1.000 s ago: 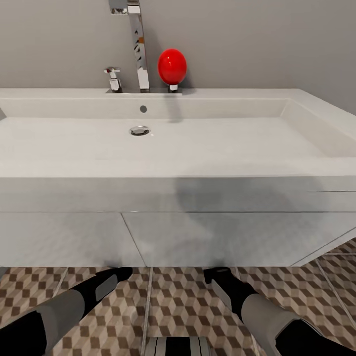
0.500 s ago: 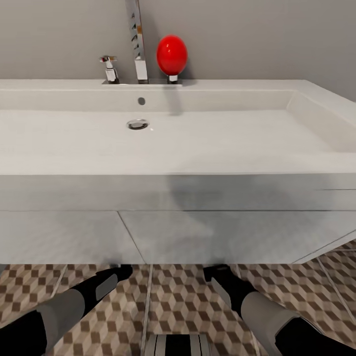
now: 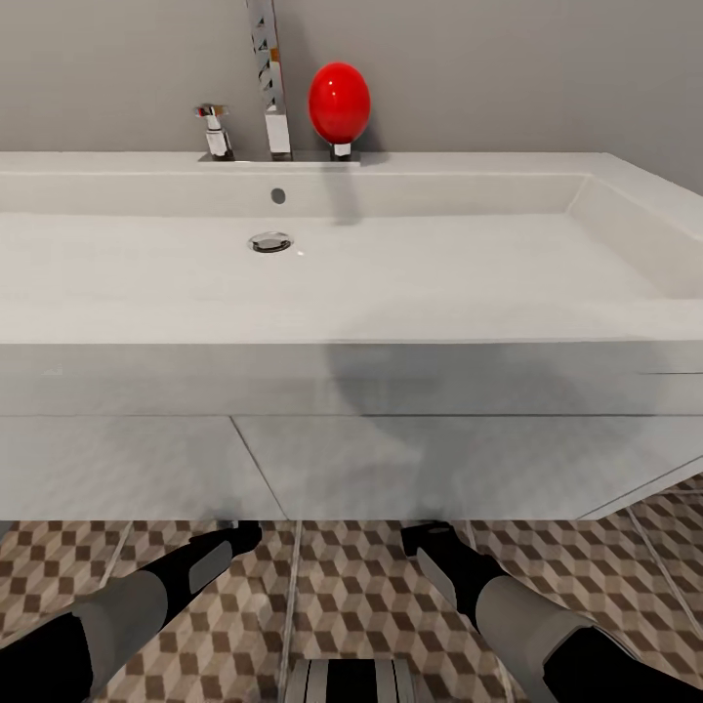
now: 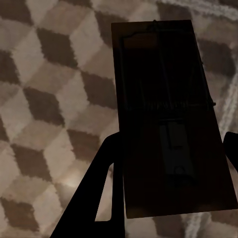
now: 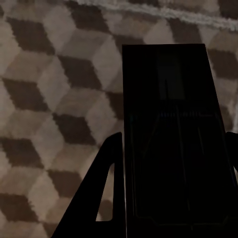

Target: Take the four mousetraps from the cabinet in the bathroom and place them on the bathroom floor. Make sure all four end up on the same floor surface, and ensure that at least two of them are either under or directly next to the same bathroom sink.

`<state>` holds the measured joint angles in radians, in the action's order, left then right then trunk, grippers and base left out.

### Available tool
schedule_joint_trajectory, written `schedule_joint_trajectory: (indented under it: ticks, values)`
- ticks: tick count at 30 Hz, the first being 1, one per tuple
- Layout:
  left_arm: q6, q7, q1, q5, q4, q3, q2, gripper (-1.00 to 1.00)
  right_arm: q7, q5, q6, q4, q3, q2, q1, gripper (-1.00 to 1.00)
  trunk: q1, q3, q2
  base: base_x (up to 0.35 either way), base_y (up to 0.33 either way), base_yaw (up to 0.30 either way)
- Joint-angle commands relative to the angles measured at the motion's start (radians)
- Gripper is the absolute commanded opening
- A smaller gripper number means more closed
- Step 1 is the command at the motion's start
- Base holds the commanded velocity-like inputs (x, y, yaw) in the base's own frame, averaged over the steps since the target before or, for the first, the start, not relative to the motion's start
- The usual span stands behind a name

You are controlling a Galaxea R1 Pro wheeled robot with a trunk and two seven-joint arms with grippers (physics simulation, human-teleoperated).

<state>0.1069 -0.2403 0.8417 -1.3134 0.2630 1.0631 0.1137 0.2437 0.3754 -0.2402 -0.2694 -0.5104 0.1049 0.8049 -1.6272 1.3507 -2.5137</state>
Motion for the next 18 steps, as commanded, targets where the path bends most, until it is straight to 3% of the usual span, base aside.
schedule_joint_trajectory:
  ticks: [1,18]
  values:
    - [0.004,-0.01,0.0,-0.002,0.004,0.007,0.001,-1.0,0.005,0.008,-0.005,-0.003,-0.008,-0.001,0.0,-1.0,0.0,0.001,0.0,0.0,0.0,0.0]
    - [0.004,-0.011,0.0,-0.003,0.004,0.006,0.001,-1.0,0.005,0.01,-0.005,-0.01,-0.007,-0.001,0.0,-1.0,0.0,0.003,0.0,0.0,0.0,0.0]
